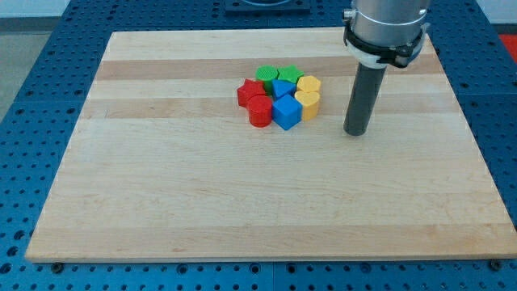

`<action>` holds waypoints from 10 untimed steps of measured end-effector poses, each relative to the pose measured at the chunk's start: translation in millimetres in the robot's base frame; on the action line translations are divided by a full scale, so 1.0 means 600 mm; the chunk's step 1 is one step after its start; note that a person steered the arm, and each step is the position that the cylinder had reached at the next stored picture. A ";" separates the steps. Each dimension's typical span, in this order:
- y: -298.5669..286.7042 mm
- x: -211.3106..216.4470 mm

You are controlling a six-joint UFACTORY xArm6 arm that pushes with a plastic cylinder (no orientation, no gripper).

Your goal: Separate the yellow blocks and blue cube from each other

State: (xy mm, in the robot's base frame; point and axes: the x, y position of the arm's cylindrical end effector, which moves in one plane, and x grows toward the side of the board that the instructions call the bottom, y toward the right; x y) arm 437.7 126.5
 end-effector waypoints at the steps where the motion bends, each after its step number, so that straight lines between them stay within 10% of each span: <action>1: 0.000 0.000; 4: -0.007 -0.094; 10: -0.178 -0.026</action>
State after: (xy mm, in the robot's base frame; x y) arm 421.8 19.6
